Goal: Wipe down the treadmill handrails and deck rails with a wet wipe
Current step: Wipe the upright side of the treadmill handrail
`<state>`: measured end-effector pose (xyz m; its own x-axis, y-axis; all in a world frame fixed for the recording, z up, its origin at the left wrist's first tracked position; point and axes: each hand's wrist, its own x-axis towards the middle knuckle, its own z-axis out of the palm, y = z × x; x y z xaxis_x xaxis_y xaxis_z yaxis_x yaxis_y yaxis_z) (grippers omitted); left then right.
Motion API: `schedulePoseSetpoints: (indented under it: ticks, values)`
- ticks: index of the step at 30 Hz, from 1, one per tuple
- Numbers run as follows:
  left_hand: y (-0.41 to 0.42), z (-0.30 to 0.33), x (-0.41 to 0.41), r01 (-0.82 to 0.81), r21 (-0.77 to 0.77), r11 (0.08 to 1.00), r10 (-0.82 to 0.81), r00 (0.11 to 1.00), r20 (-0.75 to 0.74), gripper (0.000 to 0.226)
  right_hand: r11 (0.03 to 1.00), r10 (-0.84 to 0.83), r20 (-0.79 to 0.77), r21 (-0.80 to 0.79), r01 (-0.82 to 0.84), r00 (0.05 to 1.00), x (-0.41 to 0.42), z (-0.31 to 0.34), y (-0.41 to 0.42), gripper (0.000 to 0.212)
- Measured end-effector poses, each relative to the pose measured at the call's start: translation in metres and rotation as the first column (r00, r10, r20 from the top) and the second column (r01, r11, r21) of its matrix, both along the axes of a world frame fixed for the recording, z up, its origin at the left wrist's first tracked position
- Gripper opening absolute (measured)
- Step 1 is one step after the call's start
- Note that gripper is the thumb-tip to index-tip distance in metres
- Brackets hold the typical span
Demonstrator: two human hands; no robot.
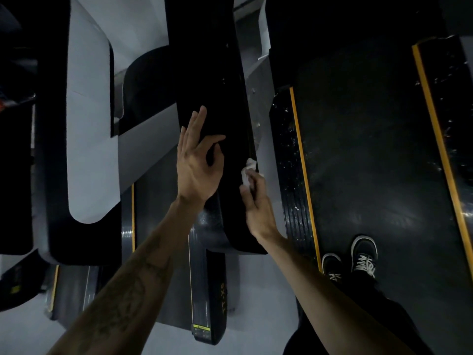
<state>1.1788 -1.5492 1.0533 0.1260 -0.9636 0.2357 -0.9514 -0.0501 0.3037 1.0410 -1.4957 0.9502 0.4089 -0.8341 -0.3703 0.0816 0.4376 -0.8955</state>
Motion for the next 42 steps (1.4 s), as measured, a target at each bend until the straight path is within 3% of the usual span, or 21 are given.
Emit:
schedulePoseSetpoints:
  ticks: [2, 4, 7, 11, 18, 23, 27, 33, 36, 42]
  values:
    - [0.0, 0.0, 0.0, -0.005, 0.007, 1.0, 0.005, 1.0, -0.003, 0.023, 0.997, 0.05, -0.005, -0.059, -0.051, 0.999, 0.002, 0.003, 0.01, 0.049]
    - [0.001, 0.001, -0.001, -0.006, 0.009, 1.0, 0.006, 1.0, -0.002, 0.023, 0.986, 0.06, -0.042, -0.152, -0.066, 0.997, 0.007, 0.006, 0.009, 0.056]
    - [0.001, 0.002, -0.001, -0.002, 0.007, 1.0, 0.002, 1.0, 0.0, 0.023, 0.982, 0.068, -0.026, -0.173, -0.072, 0.997, 0.012, 0.003, -0.008, 0.057]
    - [0.001, 0.004, -0.004, -0.009, 0.005, 1.0, 0.009, 1.0, -0.001, 0.022, 0.998, 0.063, 0.026, -0.014, -0.063, 0.998, 0.01, -0.007, -0.019, 0.059]
    - [0.001, 0.005, -0.005, -0.018, 0.0, 1.0, 0.018, 1.0, 0.014, 0.022, 0.991, 0.051, 0.041, -0.126, -0.045, 0.998, 0.013, -0.005, 0.006, 0.055]
    - [0.0, 0.003, -0.006, -0.028, -0.011, 1.0, 0.028, 0.999, 0.045, 0.023, 0.996, 0.066, 0.049, -0.064, -0.063, 0.997, 0.02, -0.015, -0.037, 0.056]
    - [-0.001, 0.002, -0.009, -0.052, -0.006, 0.999, 0.052, 0.996, 0.074, 0.025, 0.996, 0.085, 0.018, 0.024, -0.086, 0.996, 0.012, -0.02, -0.021, 0.06]
    - [0.0, 0.004, -0.01, -0.07, 0.058, 0.996, 0.069, 0.997, 0.016, 0.026, 0.987, 0.079, 0.064, -0.143, -0.069, 0.995, 0.019, 0.0, -0.017, 0.056]
    - [0.001, 0.005, -0.009, -0.049, 0.09, 0.995, 0.051, 0.998, -0.02, 0.026, 0.999, 0.034, 0.128, -0.029, -0.031, 0.991, 0.025, -0.006, -0.044, 0.055]
    - [-0.001, 0.002, -0.003, -0.023, 0.103, 0.994, 0.02, 0.999, 0.03, 0.03, 0.994, 0.059, 0.038, 0.091, -0.062, 0.998, 0.011, -0.037, -0.012, 0.058]
